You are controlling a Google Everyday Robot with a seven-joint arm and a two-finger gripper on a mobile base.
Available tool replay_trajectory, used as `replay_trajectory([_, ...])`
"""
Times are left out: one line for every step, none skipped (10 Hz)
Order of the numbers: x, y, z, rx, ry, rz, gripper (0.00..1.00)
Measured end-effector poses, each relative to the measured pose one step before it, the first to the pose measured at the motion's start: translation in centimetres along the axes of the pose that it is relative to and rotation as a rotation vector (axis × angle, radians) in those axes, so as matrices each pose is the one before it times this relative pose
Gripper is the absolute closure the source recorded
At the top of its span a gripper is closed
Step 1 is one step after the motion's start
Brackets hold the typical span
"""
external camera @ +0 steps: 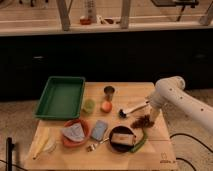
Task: Place brush in plastic cup
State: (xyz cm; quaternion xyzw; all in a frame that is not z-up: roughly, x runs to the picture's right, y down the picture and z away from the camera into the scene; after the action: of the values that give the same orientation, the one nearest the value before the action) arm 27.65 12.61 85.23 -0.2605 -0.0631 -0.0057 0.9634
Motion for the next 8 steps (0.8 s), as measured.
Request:
replay_trajectory([-0.378,-0.241,-0.097,0.00806,-0.0045,-0.02837,0.2])
replay_trajectory([-0.261,-0.248,-0.051,0.00567,-0.0031,-0.03264,0.2])
replay_trajectory([-0.249,-0.269,0.067,0.00445,-0.00174,-0.02842,0.2])
replay_trajectory([-0.337,-0.295,0.112,0.00409,-0.00282,-0.02602,0.2])
replay_trajectory([-0.571,-0.498,0.174,0.00513,-0.00313,-0.03626,0.2])
replay_trajectory([-0.378,-0.392,0.128,0.00447,-0.00005,-0.0289,0.2])
replay_trajectory([-0.219,-0.324,0.072,0.00358,0.00196,-0.02358,0.2])
replay_trajectory([-0.264,-0.29,0.101,0.00258,-0.00048,-0.02012,0.2])
